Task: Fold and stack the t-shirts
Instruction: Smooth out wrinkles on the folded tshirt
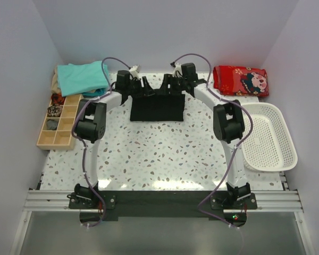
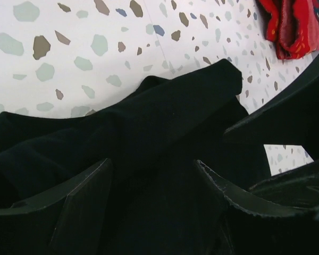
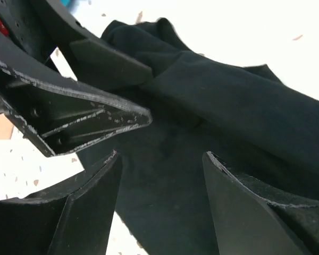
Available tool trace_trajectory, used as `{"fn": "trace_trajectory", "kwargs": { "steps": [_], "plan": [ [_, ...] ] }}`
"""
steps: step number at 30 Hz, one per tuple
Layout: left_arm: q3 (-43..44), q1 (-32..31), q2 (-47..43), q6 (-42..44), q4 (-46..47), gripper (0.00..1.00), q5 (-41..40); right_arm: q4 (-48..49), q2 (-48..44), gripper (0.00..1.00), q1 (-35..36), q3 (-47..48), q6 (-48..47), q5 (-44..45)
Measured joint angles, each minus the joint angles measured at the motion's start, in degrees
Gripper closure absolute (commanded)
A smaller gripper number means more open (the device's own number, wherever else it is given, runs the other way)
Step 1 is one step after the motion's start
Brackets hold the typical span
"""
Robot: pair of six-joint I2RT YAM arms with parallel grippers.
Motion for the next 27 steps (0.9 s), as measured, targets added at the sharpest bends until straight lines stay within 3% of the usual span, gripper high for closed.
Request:
{"fn": "trace_trajectory", "kwargs": {
  "steps": [18,27],
  "plan": [
    [11.67,1.25,8.61,1.92,1.40,0.30,0.55,-0.52,14.51,0.33,-3.02,14.36,0.81,1.27],
    [-0.59,2.45,-0.81,2.78,7.89,0.30,2.03,1.66,15.56,0.33,-4.42,15.54,0.81,4.15]
  ]
}}
